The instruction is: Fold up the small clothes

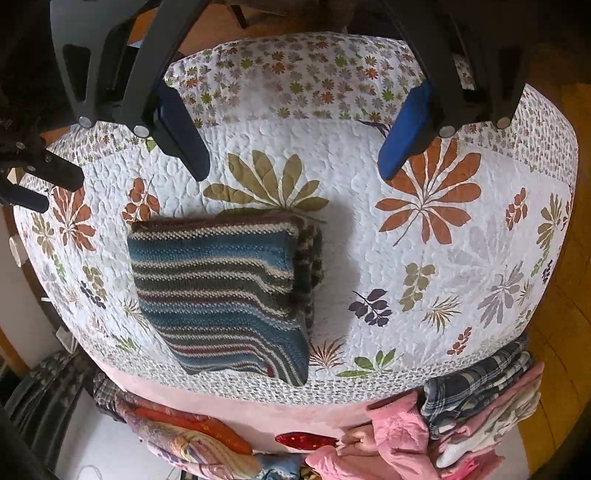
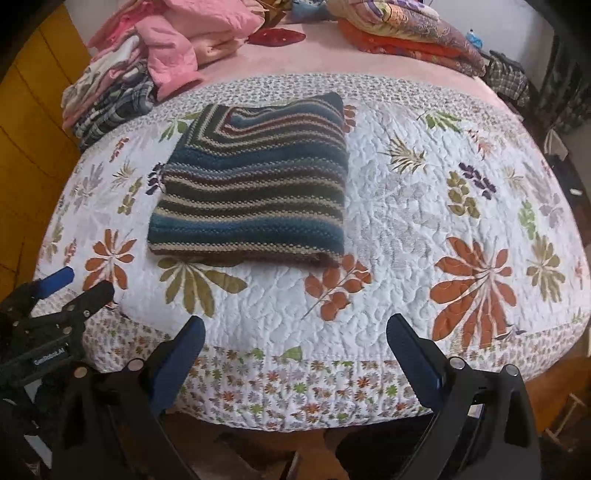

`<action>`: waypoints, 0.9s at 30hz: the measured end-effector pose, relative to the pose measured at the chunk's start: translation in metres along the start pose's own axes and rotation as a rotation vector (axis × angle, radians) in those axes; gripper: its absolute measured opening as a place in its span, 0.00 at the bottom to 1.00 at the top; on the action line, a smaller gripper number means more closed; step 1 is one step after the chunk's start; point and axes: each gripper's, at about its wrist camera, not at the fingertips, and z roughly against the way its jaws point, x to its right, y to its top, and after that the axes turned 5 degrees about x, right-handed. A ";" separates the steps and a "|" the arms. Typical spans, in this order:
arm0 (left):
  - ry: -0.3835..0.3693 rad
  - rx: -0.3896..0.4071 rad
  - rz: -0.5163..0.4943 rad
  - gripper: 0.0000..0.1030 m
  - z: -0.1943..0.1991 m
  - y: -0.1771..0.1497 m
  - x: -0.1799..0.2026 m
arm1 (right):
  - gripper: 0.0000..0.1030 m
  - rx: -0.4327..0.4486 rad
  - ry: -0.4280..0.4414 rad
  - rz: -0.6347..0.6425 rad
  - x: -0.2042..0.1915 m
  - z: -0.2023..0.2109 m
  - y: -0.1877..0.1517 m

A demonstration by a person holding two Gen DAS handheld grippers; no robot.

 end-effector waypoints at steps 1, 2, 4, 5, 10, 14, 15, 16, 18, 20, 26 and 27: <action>-0.001 0.000 -0.001 0.89 0.000 0.000 0.001 | 0.96 0.003 -0.003 0.007 0.001 0.000 0.001; 0.000 0.002 -0.003 0.89 0.000 -0.001 0.002 | 0.96 0.008 -0.013 0.013 0.000 0.001 0.001; 0.010 0.007 -0.009 0.89 0.001 -0.001 0.003 | 0.96 0.013 -0.040 0.023 0.000 0.002 0.001; 0.011 0.008 -0.009 0.89 0.001 -0.001 0.003 | 0.96 0.015 -0.045 0.027 -0.001 0.002 0.001; 0.005 -0.003 -0.006 0.89 0.000 -0.001 0.005 | 0.96 0.007 -0.045 0.031 0.000 -0.001 0.002; 0.018 0.004 -0.024 0.89 0.000 0.000 0.009 | 0.96 0.001 -0.063 0.028 0.001 -0.004 0.002; 0.017 0.005 -0.024 0.89 0.000 0.000 0.010 | 0.96 0.002 -0.071 0.025 0.001 -0.003 0.003; 0.015 0.006 -0.023 0.89 0.000 0.000 0.010 | 0.96 0.004 -0.077 0.024 0.002 -0.003 0.003; 0.013 0.007 -0.021 0.89 0.000 0.000 0.010 | 0.96 0.009 -0.090 0.020 0.004 -0.003 0.005; 0.016 0.007 -0.023 0.89 0.000 0.000 0.010 | 0.96 0.008 -0.100 0.022 0.004 -0.004 0.006; 0.014 0.001 -0.009 0.89 -0.003 0.004 0.010 | 0.96 -0.007 -0.092 0.008 0.007 -0.008 0.007; 0.014 0.002 -0.009 0.89 -0.004 0.004 0.011 | 0.96 -0.007 -0.093 0.008 0.007 -0.008 0.007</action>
